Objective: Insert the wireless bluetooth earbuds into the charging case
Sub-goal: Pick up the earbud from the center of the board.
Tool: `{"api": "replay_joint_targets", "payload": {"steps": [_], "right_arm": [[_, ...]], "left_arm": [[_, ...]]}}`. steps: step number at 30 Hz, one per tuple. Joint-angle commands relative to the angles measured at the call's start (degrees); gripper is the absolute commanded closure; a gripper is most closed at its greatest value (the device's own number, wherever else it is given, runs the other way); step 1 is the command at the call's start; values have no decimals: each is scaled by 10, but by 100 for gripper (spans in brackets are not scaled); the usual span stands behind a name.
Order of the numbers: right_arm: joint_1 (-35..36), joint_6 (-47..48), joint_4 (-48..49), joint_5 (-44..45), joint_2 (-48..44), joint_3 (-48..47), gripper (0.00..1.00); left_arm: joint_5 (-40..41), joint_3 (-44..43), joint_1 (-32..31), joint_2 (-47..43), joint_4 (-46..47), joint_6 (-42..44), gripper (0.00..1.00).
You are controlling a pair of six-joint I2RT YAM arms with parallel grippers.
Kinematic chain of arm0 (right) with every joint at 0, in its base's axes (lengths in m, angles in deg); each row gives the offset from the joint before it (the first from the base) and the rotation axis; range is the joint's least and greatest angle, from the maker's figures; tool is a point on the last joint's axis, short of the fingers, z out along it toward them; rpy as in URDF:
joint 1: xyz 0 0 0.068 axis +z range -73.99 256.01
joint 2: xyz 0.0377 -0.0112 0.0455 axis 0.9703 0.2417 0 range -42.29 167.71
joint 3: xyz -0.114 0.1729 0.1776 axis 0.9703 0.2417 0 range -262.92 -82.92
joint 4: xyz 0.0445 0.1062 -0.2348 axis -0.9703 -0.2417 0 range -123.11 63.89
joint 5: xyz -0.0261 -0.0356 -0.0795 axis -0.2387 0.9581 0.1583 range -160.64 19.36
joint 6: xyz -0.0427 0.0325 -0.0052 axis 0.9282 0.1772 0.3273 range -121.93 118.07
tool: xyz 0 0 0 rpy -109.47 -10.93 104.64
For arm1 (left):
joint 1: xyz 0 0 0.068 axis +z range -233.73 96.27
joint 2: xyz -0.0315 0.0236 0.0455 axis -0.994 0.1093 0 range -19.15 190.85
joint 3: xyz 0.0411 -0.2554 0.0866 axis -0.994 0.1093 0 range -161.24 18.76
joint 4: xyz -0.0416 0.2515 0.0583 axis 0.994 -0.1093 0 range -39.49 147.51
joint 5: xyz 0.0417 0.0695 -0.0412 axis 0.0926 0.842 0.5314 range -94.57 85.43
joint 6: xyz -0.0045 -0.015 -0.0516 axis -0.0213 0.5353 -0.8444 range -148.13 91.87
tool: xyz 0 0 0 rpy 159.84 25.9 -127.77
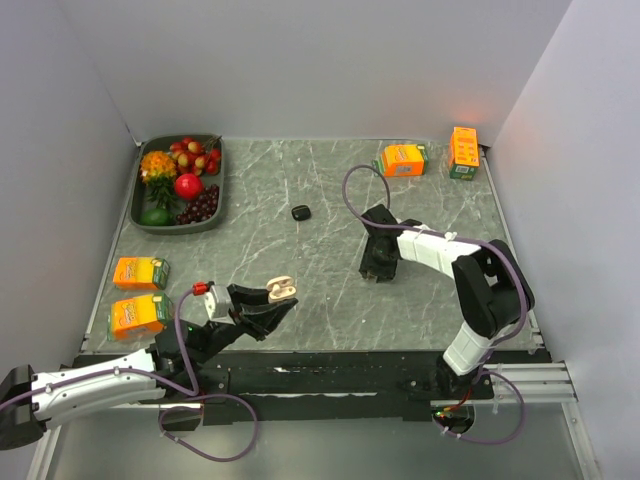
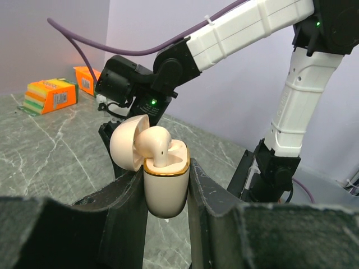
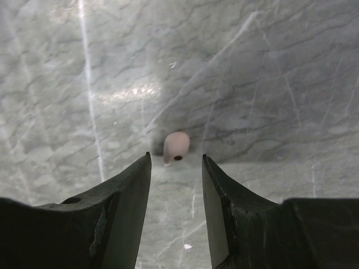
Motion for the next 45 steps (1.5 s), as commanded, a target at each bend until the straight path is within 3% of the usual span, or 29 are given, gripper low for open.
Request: {"api": "replay_joint_targets", "payload": {"steps": [1,17,29,32,38,42,45], "right_arm": [[-13,-10,-1,31,5,-24,51],[-22,20,12,31,15,-17,60],[-22,24,13,38,-11,-10,97],[-19,37,9,57,-43,-16,100],[10,110,43,54,-198,-10,100],[54,185,86,15,-328,-3,100],[97,254,151,-66,-413,17,100]], "left_arm": [[7,-16,-6,-7,19,-6,98],[6,-16,-6,4,24,-7,99],[4,-17,-7,1,20,-7,99],[7,-16,-6,-2,20,-7,99],[7,-7,-6,-15,39,0,99],[1,16,-7,-34,91,8,99],[-7,31,-6,-49,124,9,99]]}}
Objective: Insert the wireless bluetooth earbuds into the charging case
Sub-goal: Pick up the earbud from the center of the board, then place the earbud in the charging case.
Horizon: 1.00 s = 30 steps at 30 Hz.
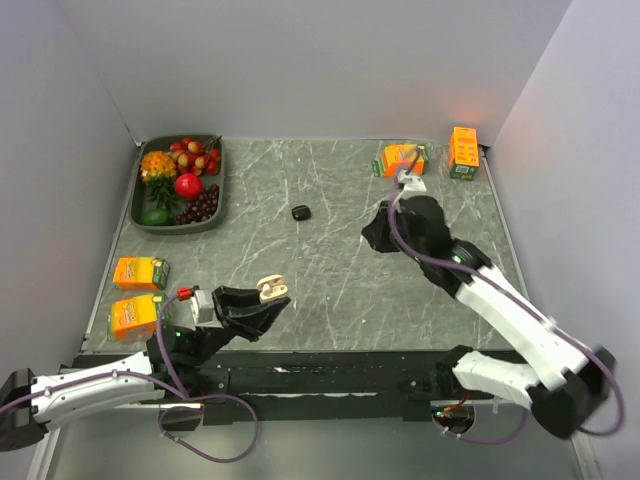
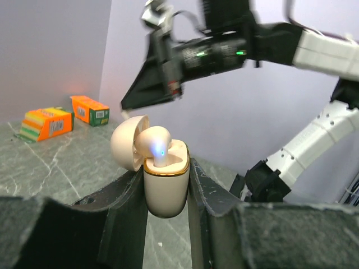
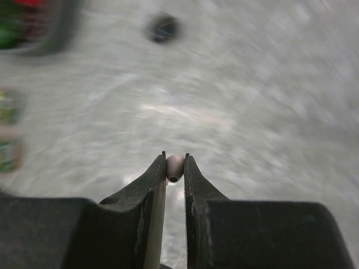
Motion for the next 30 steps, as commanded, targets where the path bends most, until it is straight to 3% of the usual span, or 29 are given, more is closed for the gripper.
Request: {"api": "replay_joint_targets", "payload": {"steps": [1,7,16,21,30], "right_arm": [[59,109,109,-110,-117,34,100],[130,134,150,-214,-149,-3,100],[225,169,127,-234,-70,-98,100],[240,162,150,-247,-65,-94,100],[286,167,296,-214,-91,4,100]], "left_arm": [[-6,19,-2,-20,80,6,99],[-16,18,-2,-33,60,10,99],[-21,-5,-2,11,41,36,99],[-20,-3,-3,16,42,30,99],[-12,-8,-2,10,39,18,99]]}}
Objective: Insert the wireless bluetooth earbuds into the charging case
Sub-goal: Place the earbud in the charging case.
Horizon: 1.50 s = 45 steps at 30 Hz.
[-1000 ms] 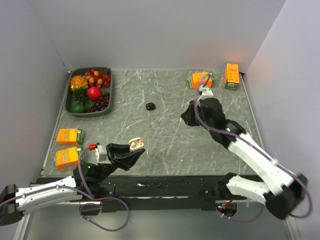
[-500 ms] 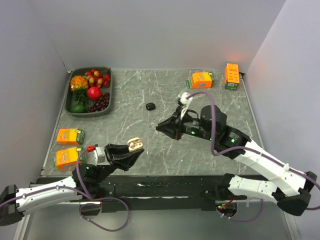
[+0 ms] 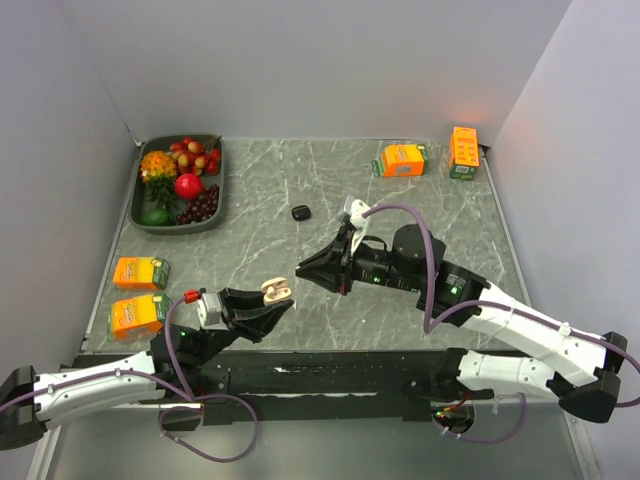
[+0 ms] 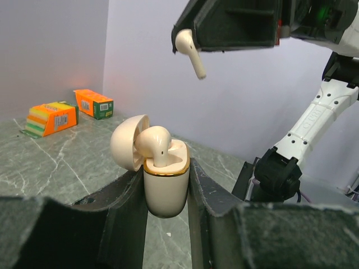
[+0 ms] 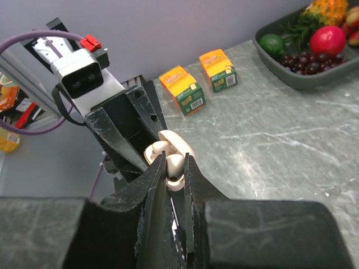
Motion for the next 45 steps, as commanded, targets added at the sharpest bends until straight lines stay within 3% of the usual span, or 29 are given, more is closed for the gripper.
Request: {"api": "replay_joint_targets", "payload": {"steps": [1,9,20,45], "right_arm": [[30,17,108,39,-16,38,100],[93,69,225,163,-25,105,100],[150,112,295,281,-31,138,100],[201,122,295,300,9,141,100]], "left_arm": [[1,-22,-2,-5,21,-11,99],[5,-21,-2,-4,44,-31,99],[16,-18,-2,-19,35,-37,99],[18,-22,-3,-18,40,-37,99]]}}
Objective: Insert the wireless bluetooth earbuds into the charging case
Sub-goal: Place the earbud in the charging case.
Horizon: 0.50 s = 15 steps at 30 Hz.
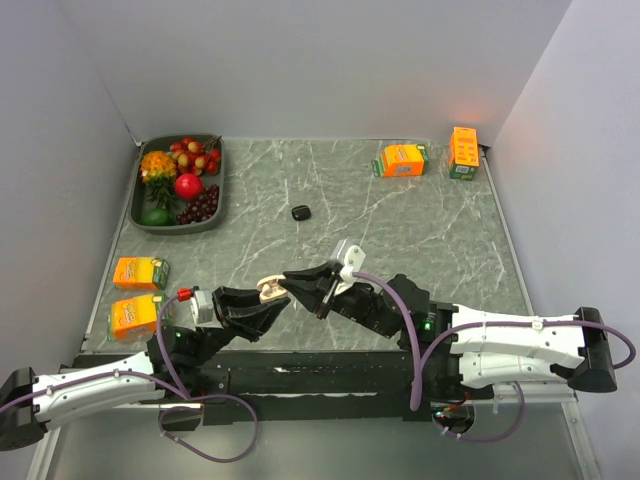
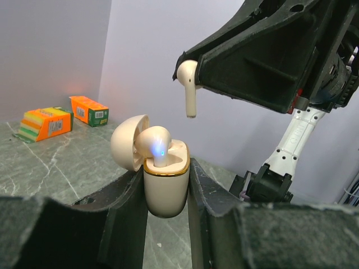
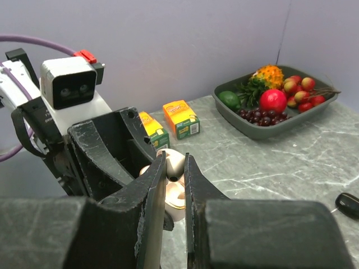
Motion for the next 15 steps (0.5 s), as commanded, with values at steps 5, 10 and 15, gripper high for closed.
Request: {"api": "replay_joint_targets", "payload": {"steps": [5,10,15], "right_arm": [[8,-9,10,1,10,2,100],[8,-9,3,10,7,8,100],[8,-12,-3,16,2,15,100]], "left_arm": [[7,-21,-3,-8,24,-8,99],[8,-21,-2,-14,20,-7,99],[9,-20,-3,-16,20,-9,99]]}}
